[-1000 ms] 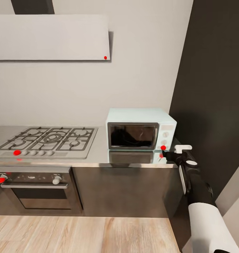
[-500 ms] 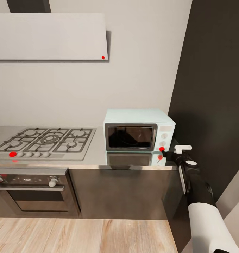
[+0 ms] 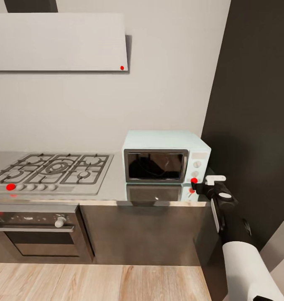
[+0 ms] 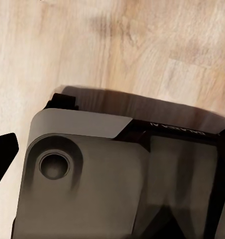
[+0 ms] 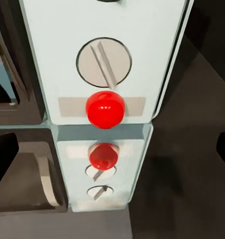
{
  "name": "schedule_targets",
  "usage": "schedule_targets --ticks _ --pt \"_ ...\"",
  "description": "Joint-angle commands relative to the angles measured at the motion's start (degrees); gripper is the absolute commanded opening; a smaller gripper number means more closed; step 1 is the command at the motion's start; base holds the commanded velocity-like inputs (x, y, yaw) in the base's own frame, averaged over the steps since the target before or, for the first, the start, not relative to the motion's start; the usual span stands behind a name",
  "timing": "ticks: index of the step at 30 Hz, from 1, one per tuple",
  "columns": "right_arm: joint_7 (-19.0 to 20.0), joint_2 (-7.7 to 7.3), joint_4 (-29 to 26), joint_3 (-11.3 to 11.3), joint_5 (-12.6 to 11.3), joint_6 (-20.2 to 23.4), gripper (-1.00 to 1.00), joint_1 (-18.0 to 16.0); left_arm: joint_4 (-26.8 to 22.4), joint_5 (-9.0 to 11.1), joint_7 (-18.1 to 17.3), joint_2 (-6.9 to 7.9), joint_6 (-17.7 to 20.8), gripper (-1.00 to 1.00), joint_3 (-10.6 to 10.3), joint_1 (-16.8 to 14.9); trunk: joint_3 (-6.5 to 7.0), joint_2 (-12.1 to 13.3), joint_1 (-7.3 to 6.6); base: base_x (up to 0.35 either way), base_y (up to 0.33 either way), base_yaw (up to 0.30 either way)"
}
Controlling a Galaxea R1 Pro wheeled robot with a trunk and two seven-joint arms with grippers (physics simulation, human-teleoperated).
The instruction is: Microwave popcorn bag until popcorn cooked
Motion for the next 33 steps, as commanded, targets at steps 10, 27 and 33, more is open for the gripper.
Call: schedule_targets --ticks 10,27,33 --pt "0.52 0.11 0.96 -0.24 0.73 0.22 1.00 -0.05 0.03 0.43 -0.20 0.00 -0.01 1.00 0.04 -0.03 -0.06 -0.04 0.00 0.001 0.000 0.000" --pt "0.16 0.10 1.26 -0.31 0.66 0.42 -1.00 -0.05 0.03 0.35 -0.20 0.00 -0.08 1.00 0.04 -0.03 -0.06 -0.04 0.00 0.000 0.000 0.000" --pt "-0.79 0.27 2.58 -0.30 0.72 0.24 -1.00 -0.05 0.03 0.43 -0.20 0.00 -0.09 1.00 0.04 -0.03 -0.06 -0.04 0.00 0.000 0.000 0.000"
